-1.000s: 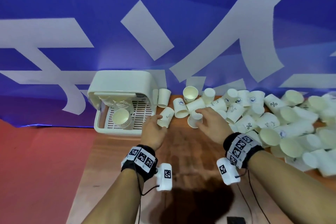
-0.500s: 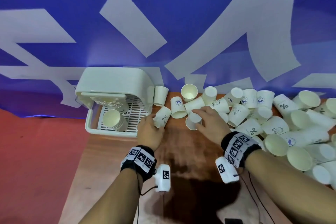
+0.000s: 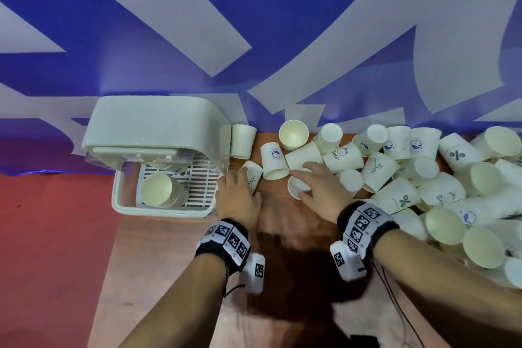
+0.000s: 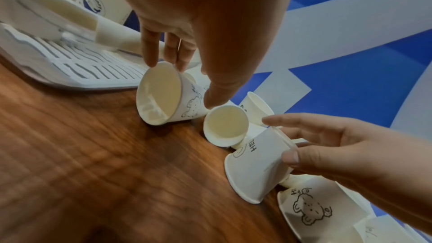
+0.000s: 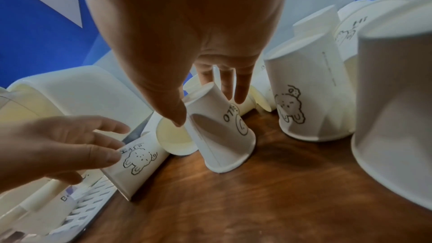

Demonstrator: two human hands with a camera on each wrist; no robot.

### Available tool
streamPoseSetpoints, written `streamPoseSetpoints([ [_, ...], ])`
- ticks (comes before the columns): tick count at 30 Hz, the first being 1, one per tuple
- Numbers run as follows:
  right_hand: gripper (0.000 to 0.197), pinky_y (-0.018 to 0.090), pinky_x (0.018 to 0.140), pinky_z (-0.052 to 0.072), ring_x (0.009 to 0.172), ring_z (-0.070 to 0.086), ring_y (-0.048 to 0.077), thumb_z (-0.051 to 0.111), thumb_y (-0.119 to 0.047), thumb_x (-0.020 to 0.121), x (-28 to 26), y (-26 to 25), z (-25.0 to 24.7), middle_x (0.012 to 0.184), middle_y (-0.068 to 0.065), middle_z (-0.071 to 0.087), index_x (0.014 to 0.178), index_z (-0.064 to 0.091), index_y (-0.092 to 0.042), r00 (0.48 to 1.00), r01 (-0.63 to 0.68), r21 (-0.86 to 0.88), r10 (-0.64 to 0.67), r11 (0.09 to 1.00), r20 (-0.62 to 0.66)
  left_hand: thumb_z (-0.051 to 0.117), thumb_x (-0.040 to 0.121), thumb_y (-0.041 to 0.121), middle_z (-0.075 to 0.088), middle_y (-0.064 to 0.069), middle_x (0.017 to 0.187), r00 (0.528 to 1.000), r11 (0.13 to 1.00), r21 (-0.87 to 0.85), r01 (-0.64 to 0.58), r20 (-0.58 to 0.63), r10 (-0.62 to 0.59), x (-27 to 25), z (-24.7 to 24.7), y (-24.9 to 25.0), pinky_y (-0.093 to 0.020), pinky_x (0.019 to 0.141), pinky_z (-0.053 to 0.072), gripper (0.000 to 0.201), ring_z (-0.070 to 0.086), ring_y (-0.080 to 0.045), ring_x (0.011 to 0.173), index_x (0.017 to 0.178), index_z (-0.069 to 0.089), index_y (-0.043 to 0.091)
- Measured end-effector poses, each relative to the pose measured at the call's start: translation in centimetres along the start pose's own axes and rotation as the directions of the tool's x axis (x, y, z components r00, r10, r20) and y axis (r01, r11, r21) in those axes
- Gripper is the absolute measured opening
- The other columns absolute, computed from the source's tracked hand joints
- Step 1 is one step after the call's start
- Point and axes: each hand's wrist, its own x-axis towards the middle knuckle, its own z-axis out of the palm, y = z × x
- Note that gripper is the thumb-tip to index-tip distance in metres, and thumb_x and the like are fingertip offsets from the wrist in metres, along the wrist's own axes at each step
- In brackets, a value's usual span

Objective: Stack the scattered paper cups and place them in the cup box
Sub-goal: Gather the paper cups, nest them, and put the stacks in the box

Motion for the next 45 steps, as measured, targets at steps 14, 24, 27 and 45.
streamPoseSetpoints([
  [14, 0.058, 0.034, 0.107, 0.038, 0.122, 0.045, 0.023, 0.066, -0.014, 0.088, -0.6, 1.6, 1.8, 0.138, -0.001, 0.045, 0.138, 0.05, -0.037, 0.997, 0.01, 0.131, 0.001, 0.991, -0.08, 0.062, 0.083, 0.029, 0.037, -0.009, 0.135, 0.997, 0.991, -0.111, 0.07, 0.018, -0.068, -1.0, 2.1, 0.6, -0.043, 0.097, 0.041, 0.042, 0.041, -0.032, 0.12, 0.122, 0.047, 0.025],
  [24, 0.056, 0.021, 0.103, 0.026, 0.127, 0.044, 0.019, 0.063, -0.007, 0.087, -1.8, 1.0, 1.0, 0.139, -0.002, 0.043, 0.136, 0.049, -0.031, 0.994, -0.102, 0.201, 0.108, 0.974, -0.021, 0.07, 0.073, 0.027, 0.044, -0.008, 0.136, 0.985, 0.952, -0.254, 0.171, 0.042, -0.166, -3.3, 1.6, 0.2, -0.041, 0.109, 0.031, 0.072, 0.041, -0.031, 0.127, 0.137, 0.039, 0.014],
  [27, 0.053, 0.028, 0.106, 0.032, 0.126, 0.047, 0.019, 0.065, -0.013, 0.088, -2.8, 0.3, 0.2, 0.136, -0.001, 0.046, 0.135, 0.046, -0.031, 0.99, -0.125, 0.299, 0.141, 0.946, -0.032, 0.073, 0.072, 0.025, 0.046, -0.008, 0.134, 0.982, 0.93, -0.319, 0.186, 0.023, -0.188, -4.2, 0.3, 0.2, -0.042, 0.108, 0.032, 0.068, 0.043, -0.031, 0.125, 0.133, 0.045, 0.014],
  [45, 0.041, 0.025, 0.073, 0.043, 0.089, 0.056, 0.015, 0.078, -0.021, 0.078, -4.9, -8.5, -4.8, 0.11, 0.006, 0.058, 0.104, 0.047, -0.029, 0.984, -0.016, 0.726, 0.139, 0.687, -0.11, 0.076, 0.074, 0.028, 0.058, 0.0, 0.114, 0.969, 0.774, -0.62, -0.126, -0.245, -0.039, -7.5, -8.2, -1.1, -0.034, 0.097, 0.043, 0.051, 0.054, -0.018, 0.106, 0.118, 0.054, 0.019],
])
